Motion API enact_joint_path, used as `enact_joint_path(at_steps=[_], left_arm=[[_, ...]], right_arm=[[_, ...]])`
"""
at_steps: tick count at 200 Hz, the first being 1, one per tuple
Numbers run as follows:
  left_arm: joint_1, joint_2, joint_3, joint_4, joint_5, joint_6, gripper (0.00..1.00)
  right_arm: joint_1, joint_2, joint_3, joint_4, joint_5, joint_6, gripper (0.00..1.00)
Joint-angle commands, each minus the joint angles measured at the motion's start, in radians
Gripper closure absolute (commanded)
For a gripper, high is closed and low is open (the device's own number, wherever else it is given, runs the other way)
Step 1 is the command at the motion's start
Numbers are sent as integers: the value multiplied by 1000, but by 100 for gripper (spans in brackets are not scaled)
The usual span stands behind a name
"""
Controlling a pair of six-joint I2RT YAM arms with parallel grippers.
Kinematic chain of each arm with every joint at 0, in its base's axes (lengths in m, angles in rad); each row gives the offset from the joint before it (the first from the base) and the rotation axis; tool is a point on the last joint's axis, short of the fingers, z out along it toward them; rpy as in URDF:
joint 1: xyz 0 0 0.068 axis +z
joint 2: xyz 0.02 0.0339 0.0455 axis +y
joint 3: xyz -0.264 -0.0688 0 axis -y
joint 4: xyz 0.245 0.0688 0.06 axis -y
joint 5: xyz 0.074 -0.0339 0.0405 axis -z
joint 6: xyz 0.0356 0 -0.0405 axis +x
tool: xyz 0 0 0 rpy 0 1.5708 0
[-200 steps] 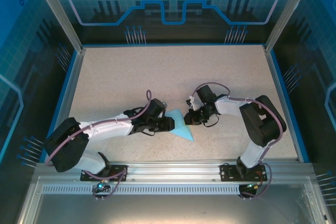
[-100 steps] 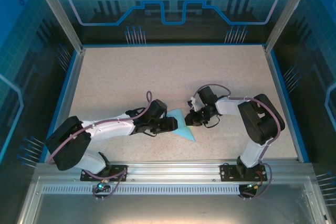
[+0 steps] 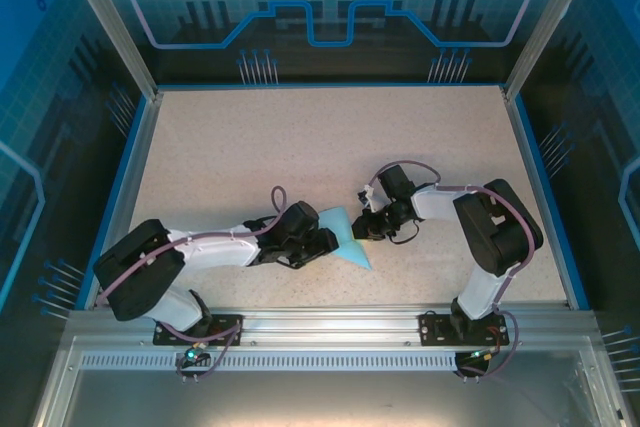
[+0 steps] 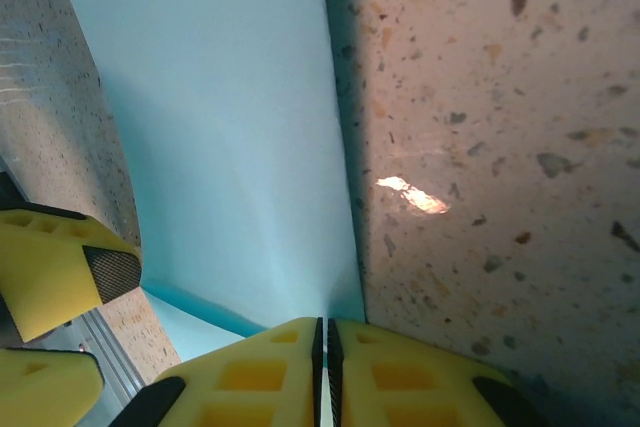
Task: Fold a paper plane with a square sheet of paper (pick it up from the middle)
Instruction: Fold the wing for the fifth time at the center of the table.
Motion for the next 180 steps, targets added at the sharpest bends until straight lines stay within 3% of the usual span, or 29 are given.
enact_joint_path(at_steps=[1, 43, 80, 127, 180], left_arm=[[-11, 41, 0, 102, 11, -50, 40], [-14, 92, -1, 202, 32, -75, 57], [-15, 90, 13, 219, 19, -46, 64], [-11, 100, 42, 194, -2, -2, 71], [16, 136, 96, 141, 3, 56, 88]], right_arm=[[-19, 34, -31, 10, 43, 3, 86], [-22, 36, -40, 16, 44, 0, 86], [-24, 37, -53, 24, 43, -1, 85], [-29, 32, -57, 22, 45, -6, 84], [-28, -62, -62, 6, 56, -15, 80]])
